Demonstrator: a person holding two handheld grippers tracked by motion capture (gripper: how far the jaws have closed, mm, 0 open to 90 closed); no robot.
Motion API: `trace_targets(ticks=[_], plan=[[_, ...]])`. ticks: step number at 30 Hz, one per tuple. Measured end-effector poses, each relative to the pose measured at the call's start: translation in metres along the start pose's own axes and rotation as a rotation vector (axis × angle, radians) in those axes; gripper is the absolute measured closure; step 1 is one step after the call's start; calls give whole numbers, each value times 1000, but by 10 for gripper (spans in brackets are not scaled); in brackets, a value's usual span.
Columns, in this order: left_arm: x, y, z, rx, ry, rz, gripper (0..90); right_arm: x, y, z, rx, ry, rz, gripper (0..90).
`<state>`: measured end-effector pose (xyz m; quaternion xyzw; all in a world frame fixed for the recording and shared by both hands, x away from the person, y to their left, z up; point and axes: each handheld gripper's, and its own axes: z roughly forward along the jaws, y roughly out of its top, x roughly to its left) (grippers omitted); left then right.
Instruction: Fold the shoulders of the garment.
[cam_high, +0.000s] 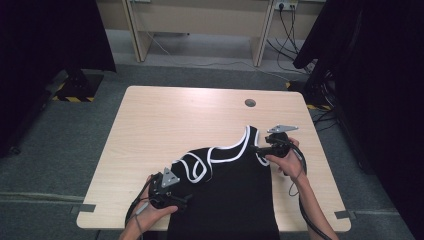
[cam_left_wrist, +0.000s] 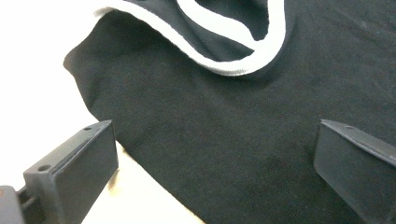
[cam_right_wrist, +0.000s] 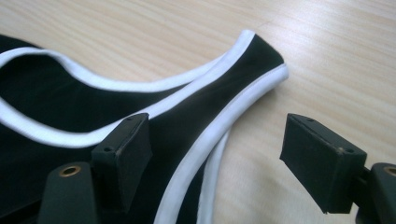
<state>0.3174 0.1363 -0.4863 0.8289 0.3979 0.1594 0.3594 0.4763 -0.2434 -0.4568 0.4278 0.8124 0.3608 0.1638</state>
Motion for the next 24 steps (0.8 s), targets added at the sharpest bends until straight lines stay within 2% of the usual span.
trace_targets(ticks=[3, 7, 15, 18, 21, 24], plan=[[0, 0, 0, 0, 0, -1, 0, -3, 5, 11, 13, -25, -5, 252], [0, 0, 0, 0, 0, -1, 0, -6, 11, 24, 14, -31, -3, 258], [0, 0, 0, 0, 0, 0, 0, -14, 22, 44, 31, -44, 28, 293], [0, 0, 0, 0, 0, -1, 0, -15, 21, 48, 14, -50, 14, 387], [0, 0, 0, 0, 0, 0, 0, -14, 20, 46, 5, -40, -10, 558], [0, 0, 0, -1, 0, -1, 0, -12, 19, 44, -1, -18, -12, 747]])
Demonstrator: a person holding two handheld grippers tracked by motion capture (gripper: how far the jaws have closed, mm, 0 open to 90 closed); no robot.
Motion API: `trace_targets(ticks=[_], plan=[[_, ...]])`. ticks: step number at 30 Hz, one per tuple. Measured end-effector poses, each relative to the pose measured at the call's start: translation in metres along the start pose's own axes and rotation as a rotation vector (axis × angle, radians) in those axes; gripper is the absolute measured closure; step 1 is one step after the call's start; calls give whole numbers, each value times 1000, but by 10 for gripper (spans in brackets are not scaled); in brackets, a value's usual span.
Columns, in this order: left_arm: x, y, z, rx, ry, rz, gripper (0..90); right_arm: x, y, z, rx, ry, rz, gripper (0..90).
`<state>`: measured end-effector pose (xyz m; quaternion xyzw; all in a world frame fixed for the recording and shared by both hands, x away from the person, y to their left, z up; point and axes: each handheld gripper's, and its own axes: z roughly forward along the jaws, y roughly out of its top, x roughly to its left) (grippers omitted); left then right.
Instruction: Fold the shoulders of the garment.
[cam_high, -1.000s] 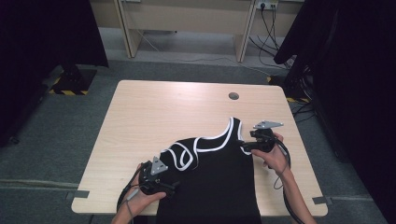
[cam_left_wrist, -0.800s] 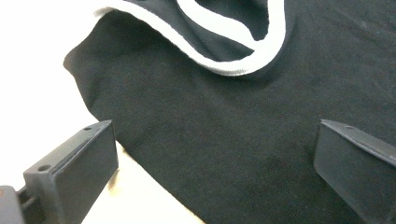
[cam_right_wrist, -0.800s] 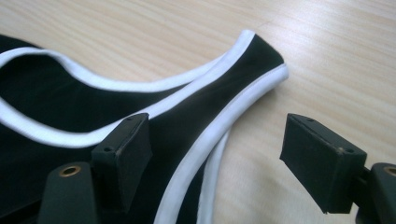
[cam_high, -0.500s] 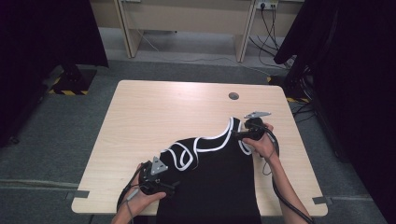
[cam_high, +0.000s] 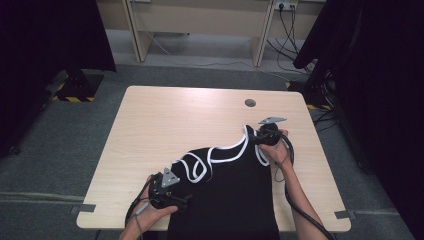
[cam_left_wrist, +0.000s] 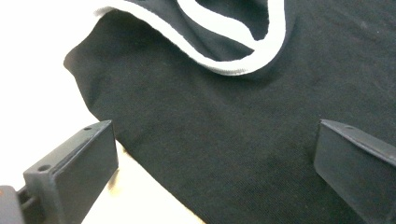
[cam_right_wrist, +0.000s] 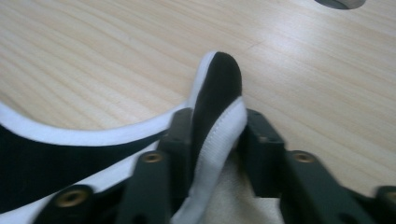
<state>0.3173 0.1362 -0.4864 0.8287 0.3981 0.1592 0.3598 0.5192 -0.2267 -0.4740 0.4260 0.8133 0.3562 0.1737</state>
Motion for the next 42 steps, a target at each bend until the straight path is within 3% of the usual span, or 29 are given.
trace_targets(ticks=[3, 6, 9, 17, 24, 33, 39, 42], plan=[[0, 0, 0, 0, 0, 0, 0, 3, -1, -1, 3, 25, -3, 849], [0, 0, 0, 0, 0, 0, 0, 5, -1, -4, -5, 42, 11, 861], [0, 0, 0, 1, 1, 0, 0, 7, 1, -12, -46, 64, 30, 862], [0, 0, 0, 0, 1, 1, 0, 29, 4, -50, -158, 108, -24, 859], [0, 0, 0, 0, 0, 0, 0, 49, -15, -75, -216, 142, -64, 844], [0, 0, 0, 0, 1, 0, 0, 66, -44, -97, -196, 206, -55, 707], [0, 0, 0, 0, 1, 0, 0, 72, -53, -119, -158, 220, -22, 502], [0, 0, 0, 0, 2, -1, 0, 73, -53, -132, -163, 215, -7, 477]])
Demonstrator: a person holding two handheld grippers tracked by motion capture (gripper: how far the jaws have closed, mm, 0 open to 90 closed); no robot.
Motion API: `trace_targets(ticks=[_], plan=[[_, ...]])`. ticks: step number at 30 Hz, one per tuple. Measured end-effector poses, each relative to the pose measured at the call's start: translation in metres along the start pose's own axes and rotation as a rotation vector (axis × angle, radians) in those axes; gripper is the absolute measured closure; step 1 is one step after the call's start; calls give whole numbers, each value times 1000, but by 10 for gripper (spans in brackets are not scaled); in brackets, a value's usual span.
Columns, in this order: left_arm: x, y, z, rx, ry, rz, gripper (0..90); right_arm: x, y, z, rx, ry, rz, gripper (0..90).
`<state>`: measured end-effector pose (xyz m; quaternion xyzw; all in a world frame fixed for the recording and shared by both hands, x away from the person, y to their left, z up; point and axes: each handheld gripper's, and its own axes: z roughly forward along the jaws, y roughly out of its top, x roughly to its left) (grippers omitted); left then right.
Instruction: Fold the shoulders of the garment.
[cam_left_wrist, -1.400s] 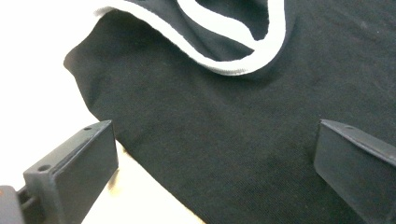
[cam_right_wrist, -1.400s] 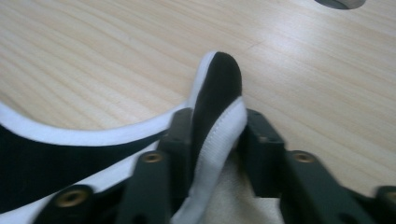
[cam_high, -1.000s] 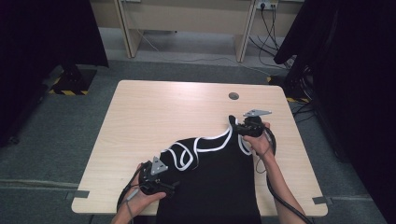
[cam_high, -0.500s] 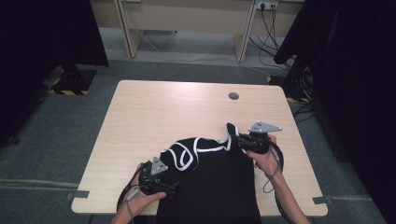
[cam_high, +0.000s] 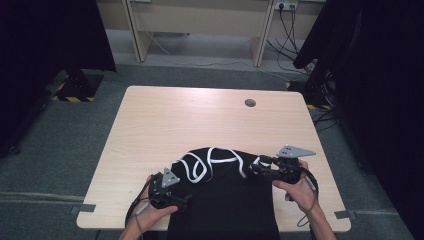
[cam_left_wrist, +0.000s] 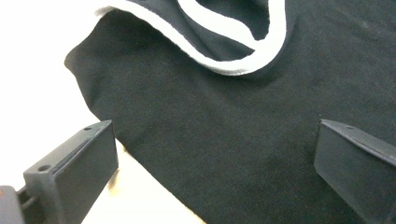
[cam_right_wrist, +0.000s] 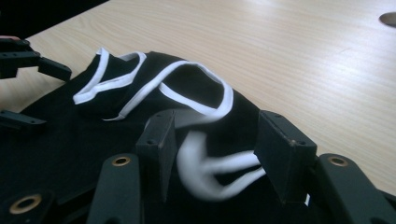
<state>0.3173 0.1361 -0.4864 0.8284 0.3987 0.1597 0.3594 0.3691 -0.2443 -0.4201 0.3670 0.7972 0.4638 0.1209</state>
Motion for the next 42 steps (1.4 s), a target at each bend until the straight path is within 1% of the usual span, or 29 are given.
trace_targets(ticks=[3, 5, 7, 8, 11, 14, 17, 19, 20, 22, 23, 24, 25, 27, 29, 31, 34, 36, 38, 40, 41, 42], plan=[[0, 0, 0, 0, 0, 0, 0, 2, 2, -7, 1, -8, -7, 454], [0, 0, 0, 0, 0, 0, 0, 2, 1, -6, 14, -21, -8, 452], [0, 0, 0, 0, 0, 0, 0, 0, -2, -2, 37, -45, -19, 452], [0, 0, 0, 0, 0, 0, 0, -1, -4, 1, 46, -49, -20, 452], [0, 0, 0, 0, 0, 0, 0, -1, -11, 11, 69, -39, -10, 451], [0, 0, 0, 0, 0, 0, 0, 1, -19, 21, 107, -32, -18, 450], [0, 0, 0, 0, 1, 0, 0, 1, -25, 29, 144, -41, -33, 436], [0, 0, 0, 0, 1, 0, 0, 1, -28, 32, 163, -37, -29, 428], [0, 0, 0, 0, 1, 0, 0, 1, -30, 33, 174, -48, -41, 424], [0, 0, 0, 0, 1, 0, 0, 3, -34, 33, 197, -87, -73, 419], [0, 0, 0, 0, 1, 0, 0, 3, -36, 33, 205, -99, -87, 412], [0, 0, 0, 0, 1, 0, 0, 3, -39, 32, 213, -98, -85, 404], [0, 0, 0, 0, 1, 0, 0, 3, -42, 32, 215, -99, -74, 394], [0, 0, 0, 0, 1, 0, 0, 2, -46, 31, 188, -98, -65, 391], [0, 0, 0, 0, 1, 0, 0, 2, -46, 29, 190, -100, -62, 382], [0, 0, 0, 0, 1, 0, 0, 3, -45, 28, 185, -110, -57, 368], [0, 0, 0, 0, 1, 0, 0, 4, -39, 23, 152, -120, -58, 353], [0, 0, 0, -2, 3, 2, 0, 4, -35, 21, 139, -129, -62, 350], [1, -1, -2, -14, -9, 4, 23, 3, -35, 23, 142, -126, -61, 350], [2, 0, -3, -46, -29, 3, 43, 1, -35, 27, 155, -127, -57, 350], [2, 1, -3, -53, -27, 4, 44, -2, -36, 31, 168, -131, -53, 351], [2, 2, -2, -57, -25, 14, 45, -3, -37, 35, 184, -134, -53, 351]])
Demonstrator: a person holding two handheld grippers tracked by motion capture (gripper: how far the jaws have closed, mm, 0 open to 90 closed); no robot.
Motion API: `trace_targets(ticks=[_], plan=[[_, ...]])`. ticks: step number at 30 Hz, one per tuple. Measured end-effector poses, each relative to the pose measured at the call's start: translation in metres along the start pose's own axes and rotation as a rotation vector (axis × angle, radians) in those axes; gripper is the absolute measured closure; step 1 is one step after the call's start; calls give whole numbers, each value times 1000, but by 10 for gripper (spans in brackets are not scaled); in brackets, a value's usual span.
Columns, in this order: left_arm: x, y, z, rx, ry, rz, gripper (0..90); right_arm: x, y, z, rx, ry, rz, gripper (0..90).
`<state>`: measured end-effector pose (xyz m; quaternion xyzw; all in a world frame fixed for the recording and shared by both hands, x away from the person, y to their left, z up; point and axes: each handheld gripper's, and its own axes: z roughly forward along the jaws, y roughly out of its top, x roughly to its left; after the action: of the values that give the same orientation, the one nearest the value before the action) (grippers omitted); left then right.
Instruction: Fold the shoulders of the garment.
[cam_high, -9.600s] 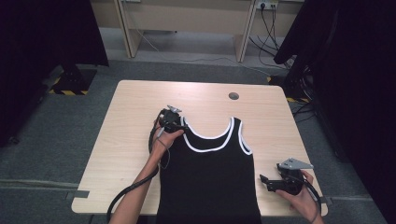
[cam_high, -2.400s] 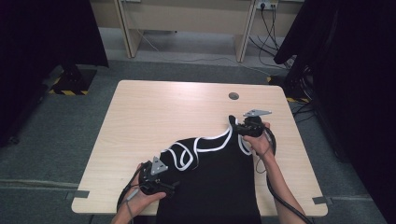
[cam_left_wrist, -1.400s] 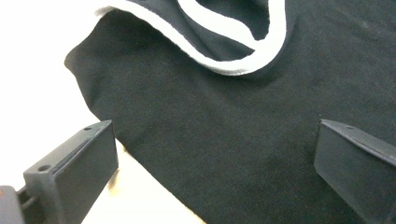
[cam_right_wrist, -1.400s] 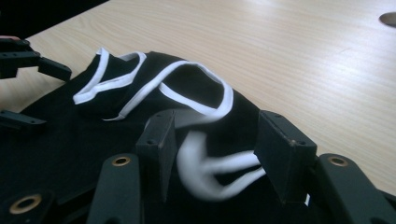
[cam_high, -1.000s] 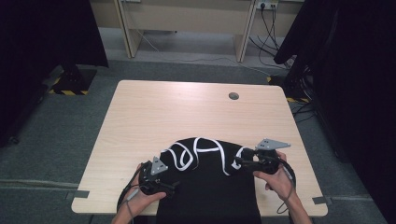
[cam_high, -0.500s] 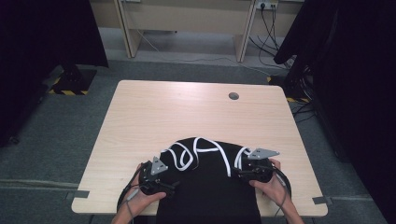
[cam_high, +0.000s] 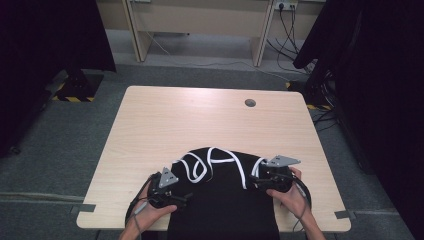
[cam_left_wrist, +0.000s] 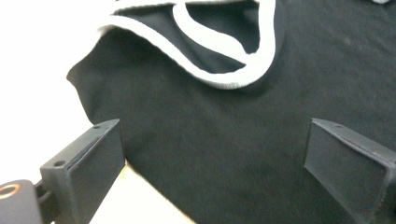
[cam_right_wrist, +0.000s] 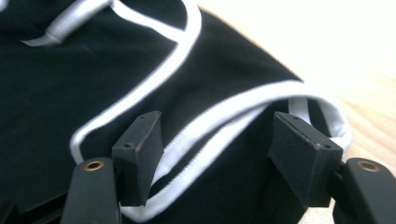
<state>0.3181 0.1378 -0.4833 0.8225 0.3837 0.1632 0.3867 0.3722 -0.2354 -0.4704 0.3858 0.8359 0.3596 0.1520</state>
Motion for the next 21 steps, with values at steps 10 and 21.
trace_targets(ticks=[10, 21], plan=[[-4, 13, 16, 16, -96, 13, 70, -8, 7, 11, 34, -5, -10, 330], [13, 25, 32, 32, -63, 48, 83, -20, 18, 23, 29, -26, 13, 318]])
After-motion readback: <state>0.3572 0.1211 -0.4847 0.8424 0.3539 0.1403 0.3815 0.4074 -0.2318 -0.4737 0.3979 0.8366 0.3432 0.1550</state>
